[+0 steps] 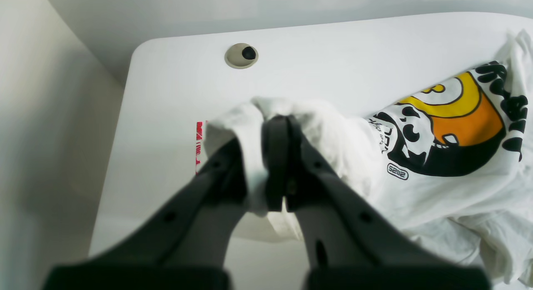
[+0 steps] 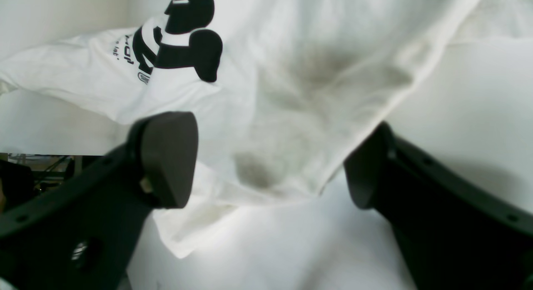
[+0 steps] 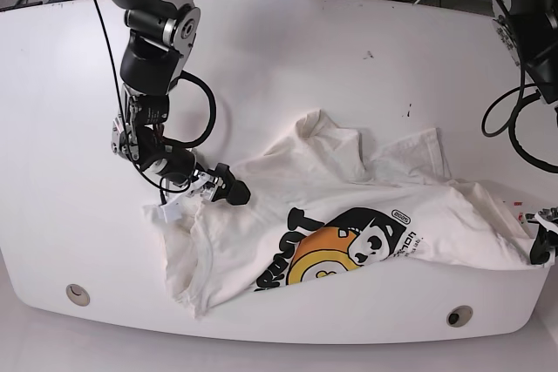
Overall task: Layout the t-shirt on the table in an organized manner, then fold the t-shirt properly
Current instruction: 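Grasp the bunched fabric with the right gripper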
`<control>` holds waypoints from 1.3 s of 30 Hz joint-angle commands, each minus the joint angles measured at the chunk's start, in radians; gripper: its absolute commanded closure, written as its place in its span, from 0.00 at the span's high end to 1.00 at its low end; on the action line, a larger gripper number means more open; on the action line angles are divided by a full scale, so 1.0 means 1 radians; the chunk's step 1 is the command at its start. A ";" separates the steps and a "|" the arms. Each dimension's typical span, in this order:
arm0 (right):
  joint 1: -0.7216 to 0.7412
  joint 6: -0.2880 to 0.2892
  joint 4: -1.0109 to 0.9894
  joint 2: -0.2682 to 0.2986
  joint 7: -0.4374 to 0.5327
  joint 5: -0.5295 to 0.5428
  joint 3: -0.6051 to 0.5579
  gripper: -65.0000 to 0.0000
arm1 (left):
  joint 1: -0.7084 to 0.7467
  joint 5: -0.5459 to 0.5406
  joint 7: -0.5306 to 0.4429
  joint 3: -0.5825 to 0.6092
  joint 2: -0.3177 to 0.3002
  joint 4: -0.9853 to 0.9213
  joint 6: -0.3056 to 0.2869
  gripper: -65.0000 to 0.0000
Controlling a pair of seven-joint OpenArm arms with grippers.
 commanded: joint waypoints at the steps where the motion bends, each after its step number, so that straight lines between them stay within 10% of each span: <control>1: 0.039 0.007 0.009 0.009 0.012 0.012 0.001 0.78 | -0.030 -0.019 -0.027 -0.004 -0.023 0.020 -0.001 0.00; 7: 0.045 0.007 0.009 0.009 0.012 0.012 0.001 0.66 | -0.030 -0.019 -0.027 -0.004 -0.023 0.020 -0.001 0.00; 15: 0.060 -0.001 0.009 0.012 0.012 0.006 0.001 0.00 | -0.030 -0.019 -0.027 -0.004 -0.023 0.020 -0.001 0.00; 39: 0.030 0.007 0.622 0.101 -0.281 0.090 -0.001 0.00 | -0.099 -0.021 -0.027 0.172 -0.023 0.183 -0.001 0.00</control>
